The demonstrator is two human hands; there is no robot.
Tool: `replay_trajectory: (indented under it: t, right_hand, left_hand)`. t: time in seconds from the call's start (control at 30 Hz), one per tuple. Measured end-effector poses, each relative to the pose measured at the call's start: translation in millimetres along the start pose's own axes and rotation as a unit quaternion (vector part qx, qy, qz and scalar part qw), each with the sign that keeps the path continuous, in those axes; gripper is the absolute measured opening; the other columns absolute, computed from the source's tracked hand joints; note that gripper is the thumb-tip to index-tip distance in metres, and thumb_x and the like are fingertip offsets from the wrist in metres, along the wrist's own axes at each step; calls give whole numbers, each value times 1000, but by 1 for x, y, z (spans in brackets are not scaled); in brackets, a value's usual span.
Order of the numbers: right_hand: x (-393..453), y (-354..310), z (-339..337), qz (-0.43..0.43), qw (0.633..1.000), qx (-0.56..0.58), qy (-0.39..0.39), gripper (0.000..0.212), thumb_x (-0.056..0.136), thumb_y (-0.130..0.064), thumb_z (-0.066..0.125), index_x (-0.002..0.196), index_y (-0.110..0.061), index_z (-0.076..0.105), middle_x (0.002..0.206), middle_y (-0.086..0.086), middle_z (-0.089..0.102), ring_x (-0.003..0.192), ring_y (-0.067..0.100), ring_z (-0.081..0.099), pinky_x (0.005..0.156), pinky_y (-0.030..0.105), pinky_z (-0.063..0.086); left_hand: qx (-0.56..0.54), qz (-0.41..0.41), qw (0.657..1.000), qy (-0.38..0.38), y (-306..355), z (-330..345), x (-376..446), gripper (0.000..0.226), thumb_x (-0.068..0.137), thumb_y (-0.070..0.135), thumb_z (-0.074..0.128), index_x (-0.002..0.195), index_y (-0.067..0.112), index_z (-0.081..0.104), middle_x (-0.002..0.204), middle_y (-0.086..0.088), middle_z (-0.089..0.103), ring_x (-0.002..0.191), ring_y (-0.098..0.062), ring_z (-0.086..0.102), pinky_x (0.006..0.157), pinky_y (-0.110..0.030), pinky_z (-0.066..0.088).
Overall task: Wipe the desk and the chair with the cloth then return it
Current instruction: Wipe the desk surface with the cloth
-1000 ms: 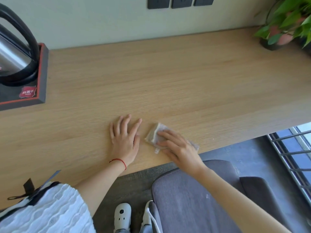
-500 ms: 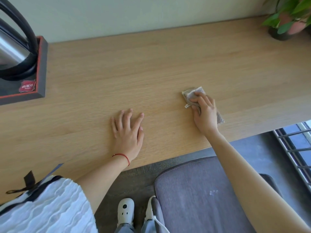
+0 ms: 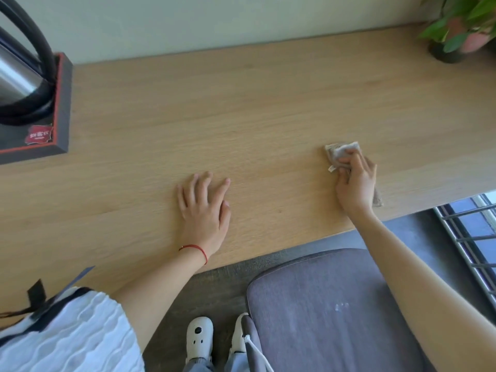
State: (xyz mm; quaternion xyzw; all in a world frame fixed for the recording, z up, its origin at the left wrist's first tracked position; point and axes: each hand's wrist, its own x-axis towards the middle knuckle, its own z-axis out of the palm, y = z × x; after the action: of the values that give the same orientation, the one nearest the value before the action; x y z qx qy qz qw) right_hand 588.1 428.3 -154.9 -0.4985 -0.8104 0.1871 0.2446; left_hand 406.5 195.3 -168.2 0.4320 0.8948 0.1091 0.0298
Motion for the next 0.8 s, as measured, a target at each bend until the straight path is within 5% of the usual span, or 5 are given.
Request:
replay_trajectory:
  t: [0.3,0.5,0.6,0.7,0.8]
  right_hand:
    - [-94,-78,28,-261,936,98,-214,14,86,3,56,93,-6,64,131,6,60,128,26,46,99,36,41]
    - [-35,8,-23,-129,988,50,-69,35,76,16,54,103,-3,63,108,13,69,104,10,56,82,33,50]
    - [-14,20,-26,-27,999,17,-14,28,80,9,54,106,-1,60,106,18,67,108,33,54,84,39,46]
    - [-22,-23,-3,-80,995,57,-11,26,79,13,54,99,0,62,97,12,65,98,19,55,81,21,44]
    - [-60,-78,25,-188,965,114,-146,32,81,13,53,103,-8,63,113,9,66,109,11,54,91,31,47]
  left_hand:
    - [-8,1,1000,-8,-2,-4,-3,50,89,36,29,134,28,49,144,-11,44,138,-35,30,114,-61,17]
    - [-1,-2,1000,-4,1,-3,0,52,88,36,27,134,28,49,145,-11,43,138,-36,29,115,-60,17]
    - [7,-2,1000,-9,0,-1,-1,52,89,36,26,136,29,47,146,-10,41,139,-35,28,115,-59,16]
    - [7,-2,1000,-11,1,-3,-2,53,89,35,25,135,28,48,146,-11,41,139,-36,29,115,-60,16]
    - [1,0,1000,-6,2,-5,-3,53,88,34,26,135,27,50,145,-13,43,138,-37,31,114,-61,18]
